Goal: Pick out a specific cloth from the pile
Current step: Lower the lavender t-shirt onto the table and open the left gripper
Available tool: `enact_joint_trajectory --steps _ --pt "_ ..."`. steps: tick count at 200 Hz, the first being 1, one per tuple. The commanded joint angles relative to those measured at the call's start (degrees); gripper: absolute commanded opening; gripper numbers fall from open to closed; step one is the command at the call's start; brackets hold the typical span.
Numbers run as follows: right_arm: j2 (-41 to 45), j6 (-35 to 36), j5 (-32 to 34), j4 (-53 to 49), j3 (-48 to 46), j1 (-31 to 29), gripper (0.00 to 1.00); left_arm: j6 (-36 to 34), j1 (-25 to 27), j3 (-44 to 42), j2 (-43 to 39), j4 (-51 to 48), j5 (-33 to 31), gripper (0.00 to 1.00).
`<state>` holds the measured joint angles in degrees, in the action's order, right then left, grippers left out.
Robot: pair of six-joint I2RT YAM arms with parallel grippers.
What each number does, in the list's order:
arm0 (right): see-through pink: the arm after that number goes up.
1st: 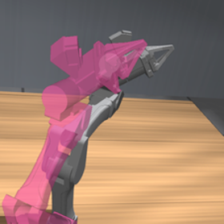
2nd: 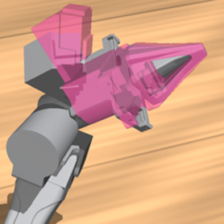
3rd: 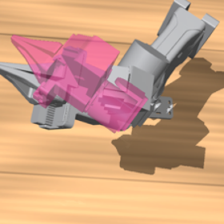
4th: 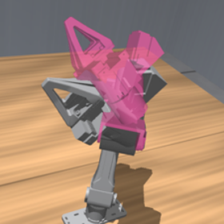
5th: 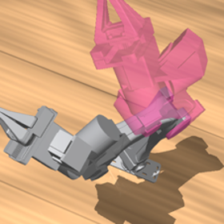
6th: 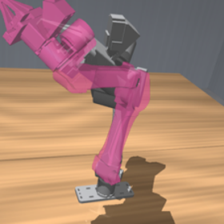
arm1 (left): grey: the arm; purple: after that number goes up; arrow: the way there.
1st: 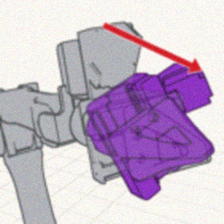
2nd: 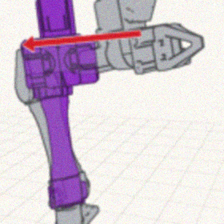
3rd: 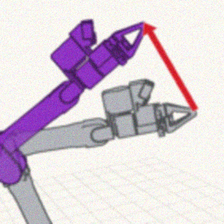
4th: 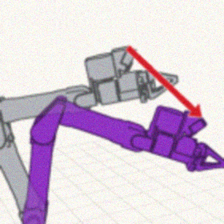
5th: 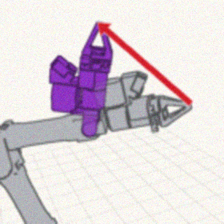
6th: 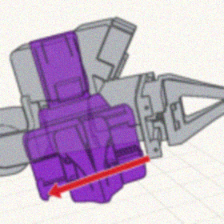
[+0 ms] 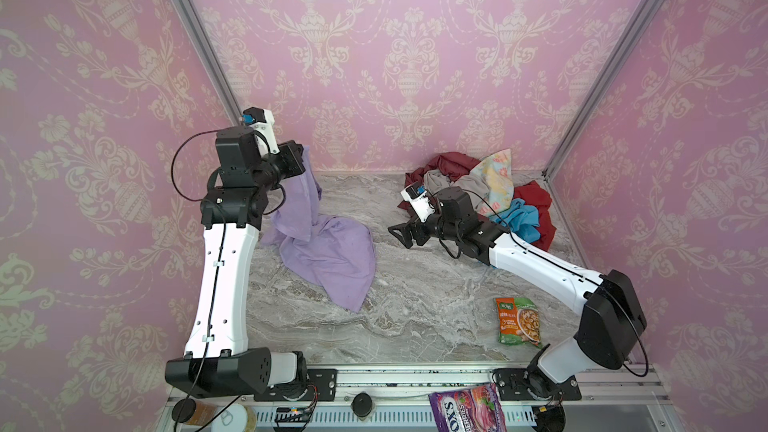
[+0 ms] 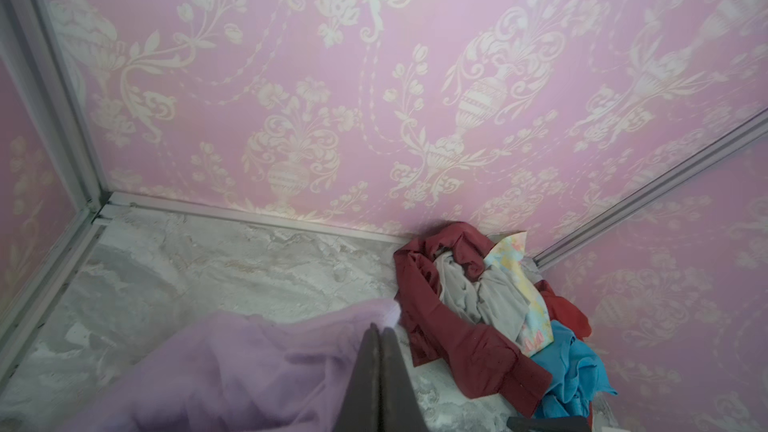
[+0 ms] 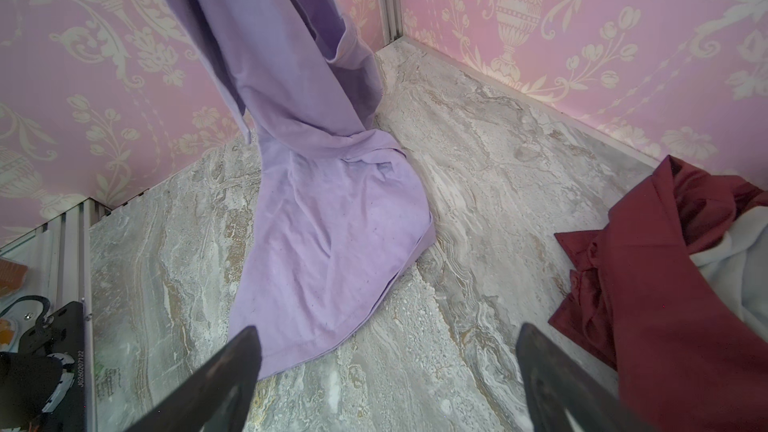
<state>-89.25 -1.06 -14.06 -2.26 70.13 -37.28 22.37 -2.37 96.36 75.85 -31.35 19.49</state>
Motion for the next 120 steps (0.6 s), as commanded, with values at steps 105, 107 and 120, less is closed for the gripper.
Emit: enact_joint_trajectory --steps 105,107,120 --pt "4.96 -0.55 3.4 1.38 -6.8 0.23 0.96 15.39 10.61 -32.24 -4.83 11.31 -4.89 0.0" --pt "4.96 -0.55 3.42 1.38 -6.84 0.24 0.96 15.17 10.45 -32.34 -4.59 11.01 -4.89 0.0" --pt "4.89 -0.51 3.43 1.36 -7.04 0.28 0.96 14.52 9.02 -32.96 -3.34 10.49 -4.17 0.0"
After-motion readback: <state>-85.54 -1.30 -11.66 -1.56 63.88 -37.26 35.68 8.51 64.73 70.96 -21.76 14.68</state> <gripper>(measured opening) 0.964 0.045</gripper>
